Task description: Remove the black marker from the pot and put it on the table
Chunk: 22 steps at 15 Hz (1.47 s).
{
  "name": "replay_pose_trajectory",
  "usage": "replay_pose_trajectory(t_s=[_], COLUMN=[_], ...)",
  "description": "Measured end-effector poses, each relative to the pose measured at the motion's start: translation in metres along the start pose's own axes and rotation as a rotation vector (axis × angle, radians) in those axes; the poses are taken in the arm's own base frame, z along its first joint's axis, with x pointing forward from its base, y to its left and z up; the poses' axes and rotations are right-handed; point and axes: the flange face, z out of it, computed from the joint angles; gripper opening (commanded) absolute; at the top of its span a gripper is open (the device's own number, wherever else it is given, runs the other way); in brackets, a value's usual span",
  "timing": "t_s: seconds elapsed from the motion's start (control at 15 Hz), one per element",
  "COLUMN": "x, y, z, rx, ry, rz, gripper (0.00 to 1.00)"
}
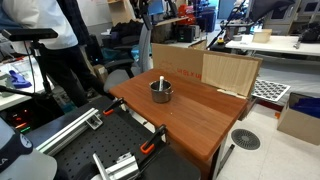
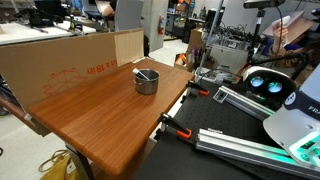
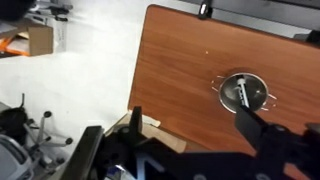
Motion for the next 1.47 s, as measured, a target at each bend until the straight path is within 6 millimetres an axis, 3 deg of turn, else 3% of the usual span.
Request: replay_pose_trajectory(t_s=[0.4, 0.73, 1.47], x=[0.014, 0.019, 0.037], y=[-0.026, -0.036, -0.065], z=[0.049, 0.085, 0.149], rx=[0.046, 0.198, 0.307], ry=[0.059, 0.064, -0.106], rz=[-0.179, -0.288, -0.396], gripper=[1.0, 1.0, 1.0])
